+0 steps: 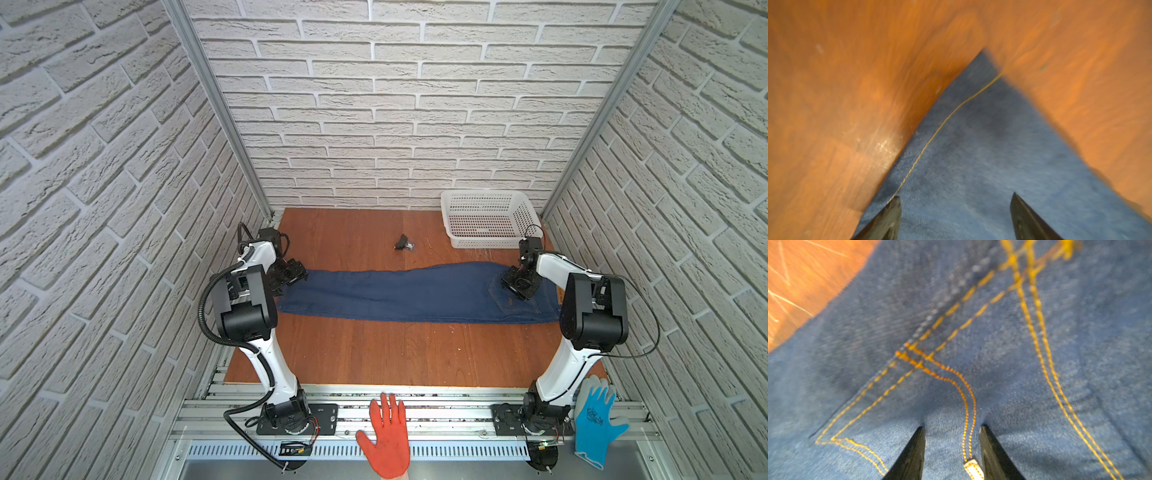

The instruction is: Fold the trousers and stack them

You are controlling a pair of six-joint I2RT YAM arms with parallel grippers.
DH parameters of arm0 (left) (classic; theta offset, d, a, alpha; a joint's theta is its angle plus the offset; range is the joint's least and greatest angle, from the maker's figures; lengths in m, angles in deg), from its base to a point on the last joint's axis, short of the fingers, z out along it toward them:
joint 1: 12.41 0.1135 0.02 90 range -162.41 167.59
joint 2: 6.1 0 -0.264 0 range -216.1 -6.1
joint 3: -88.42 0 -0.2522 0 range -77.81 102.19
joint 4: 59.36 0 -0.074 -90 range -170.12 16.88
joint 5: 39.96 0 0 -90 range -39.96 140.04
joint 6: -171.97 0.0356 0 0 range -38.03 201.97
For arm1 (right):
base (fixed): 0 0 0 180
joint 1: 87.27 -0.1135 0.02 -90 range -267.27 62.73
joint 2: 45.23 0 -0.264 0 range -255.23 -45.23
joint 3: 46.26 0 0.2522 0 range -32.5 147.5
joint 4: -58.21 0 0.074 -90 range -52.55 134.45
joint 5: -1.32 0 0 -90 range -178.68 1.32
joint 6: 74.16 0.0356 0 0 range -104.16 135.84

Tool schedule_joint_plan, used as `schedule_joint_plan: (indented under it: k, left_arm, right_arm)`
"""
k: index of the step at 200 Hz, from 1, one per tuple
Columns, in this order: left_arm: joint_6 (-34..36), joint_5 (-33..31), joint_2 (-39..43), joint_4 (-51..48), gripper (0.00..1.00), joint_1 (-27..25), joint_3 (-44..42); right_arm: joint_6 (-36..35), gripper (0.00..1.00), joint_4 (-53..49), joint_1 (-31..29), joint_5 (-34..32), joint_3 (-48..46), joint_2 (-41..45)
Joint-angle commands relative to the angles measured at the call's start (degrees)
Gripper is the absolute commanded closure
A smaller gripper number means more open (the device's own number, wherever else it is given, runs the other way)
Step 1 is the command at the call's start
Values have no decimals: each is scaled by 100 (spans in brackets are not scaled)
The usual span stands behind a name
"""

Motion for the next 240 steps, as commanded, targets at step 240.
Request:
schedule_joint_plan:
  k: [240]
  left_arm:
    - [1136,884,-343,-140,20,835,-174]
  right_arm:
    - [-714,59,573,-2377,946,-386,577]
